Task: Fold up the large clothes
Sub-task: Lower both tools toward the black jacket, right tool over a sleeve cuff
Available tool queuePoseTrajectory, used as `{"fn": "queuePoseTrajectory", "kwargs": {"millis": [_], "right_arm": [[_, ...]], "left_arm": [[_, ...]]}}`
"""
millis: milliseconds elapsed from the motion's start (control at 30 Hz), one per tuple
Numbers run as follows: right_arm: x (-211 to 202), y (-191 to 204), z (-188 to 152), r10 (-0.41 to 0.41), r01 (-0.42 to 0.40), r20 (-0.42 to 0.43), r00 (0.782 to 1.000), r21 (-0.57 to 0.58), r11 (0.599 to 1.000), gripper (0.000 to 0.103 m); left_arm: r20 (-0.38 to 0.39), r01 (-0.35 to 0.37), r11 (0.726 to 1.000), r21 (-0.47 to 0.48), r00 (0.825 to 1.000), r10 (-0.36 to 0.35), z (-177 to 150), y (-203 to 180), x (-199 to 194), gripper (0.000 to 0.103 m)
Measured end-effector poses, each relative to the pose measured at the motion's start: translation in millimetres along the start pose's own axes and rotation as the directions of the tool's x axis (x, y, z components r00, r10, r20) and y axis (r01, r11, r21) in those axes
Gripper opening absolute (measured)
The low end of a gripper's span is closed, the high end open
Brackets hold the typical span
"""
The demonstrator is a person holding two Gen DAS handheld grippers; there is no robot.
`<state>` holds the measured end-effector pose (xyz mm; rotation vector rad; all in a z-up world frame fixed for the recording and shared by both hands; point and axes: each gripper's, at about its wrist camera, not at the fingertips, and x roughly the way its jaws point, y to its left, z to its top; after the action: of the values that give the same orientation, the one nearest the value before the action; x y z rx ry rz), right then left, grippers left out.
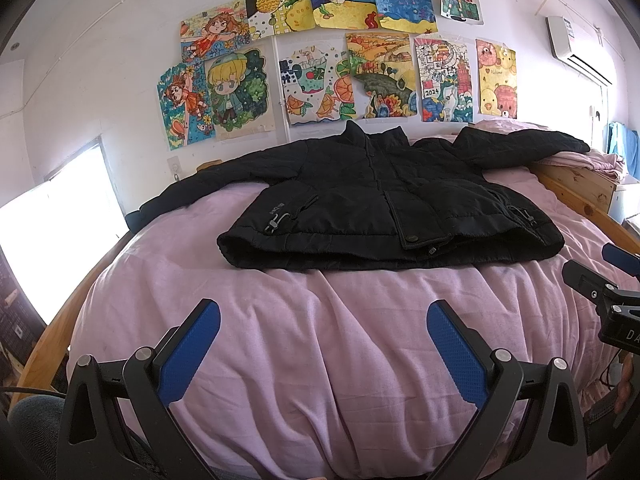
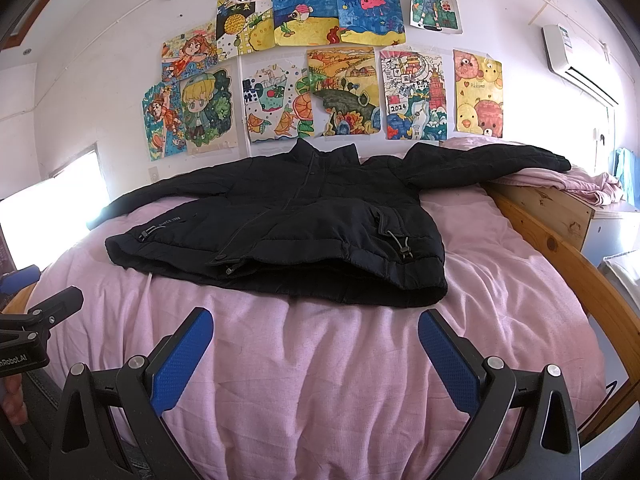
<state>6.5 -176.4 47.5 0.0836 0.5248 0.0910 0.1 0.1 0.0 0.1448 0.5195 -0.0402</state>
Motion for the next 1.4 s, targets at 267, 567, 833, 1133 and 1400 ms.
{"fn": "queuePoseTrajectory", "kwargs": {"millis": [267,567,833,1133,1400], "right_arm": [[0.1,0.9,0.3,0.0,0.0,-0.001,1.0,0.0,1.0,0.103],[7.2,3.9,6.1,-0.027,0.028,-0.057,0.998,0.005,1.0,0.103],[12.4,-4.3,32.2,0.01,-0.006,-0.176,0.984,0.021,1.0,0.103],[22.1,-32.9,113.5,0.057,-0.059,-0.292,0.955,0.002,0.998,0.103],[62.1,-95.6,187.6,-0.006,0.038,-0.297,0.955,0.099,0.994,0.103]], "left_arm": [[-0.001,-0.002,1.0,0.0,1.0,0.002,0.0,0.0,0.1,0.102],[-0.122,0.054,0.998,-0.039,0.991,-0.058,1.0,5.0,20.9,0.102],[-0.291,0.081,0.996,0.02,0.954,-0.072,15.8,8.5,47.4,0.102],[-0.338,0.059,0.997,0.047,0.94,-0.039,104.1,22.7,74.8,0.102],[-0.32,0.12,0.989,0.087,0.943,-0.086,174.4,-1.8,120.0,0.102]]}}
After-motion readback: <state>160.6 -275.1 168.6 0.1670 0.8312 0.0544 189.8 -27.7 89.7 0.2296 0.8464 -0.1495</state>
